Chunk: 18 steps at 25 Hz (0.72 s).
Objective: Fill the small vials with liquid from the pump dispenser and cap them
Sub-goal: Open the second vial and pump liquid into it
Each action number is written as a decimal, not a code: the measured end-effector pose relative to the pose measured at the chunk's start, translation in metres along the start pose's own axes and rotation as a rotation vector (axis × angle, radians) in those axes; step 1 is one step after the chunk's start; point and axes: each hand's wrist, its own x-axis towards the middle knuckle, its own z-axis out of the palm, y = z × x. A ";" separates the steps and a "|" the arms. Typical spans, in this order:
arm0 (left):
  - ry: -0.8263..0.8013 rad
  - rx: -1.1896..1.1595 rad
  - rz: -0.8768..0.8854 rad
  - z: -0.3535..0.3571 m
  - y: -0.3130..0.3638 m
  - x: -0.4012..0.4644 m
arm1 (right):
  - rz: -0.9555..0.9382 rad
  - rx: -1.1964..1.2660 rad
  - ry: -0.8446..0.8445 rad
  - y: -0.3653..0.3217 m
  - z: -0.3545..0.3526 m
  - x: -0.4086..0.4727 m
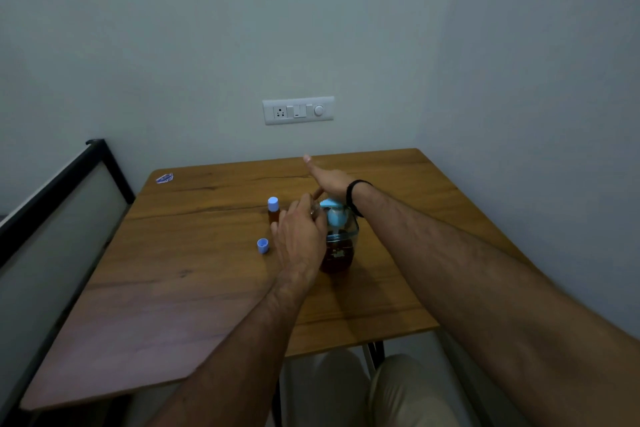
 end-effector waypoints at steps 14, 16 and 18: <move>-0.013 -0.005 0.018 0.002 -0.002 0.003 | -0.074 -0.059 0.221 0.010 0.017 0.009; -0.005 -0.004 0.019 0.002 -0.003 0.003 | -0.072 -0.064 0.285 0.012 0.022 0.013; -0.013 -0.017 0.030 0.003 -0.004 0.001 | -0.067 -0.033 0.200 0.010 0.015 0.010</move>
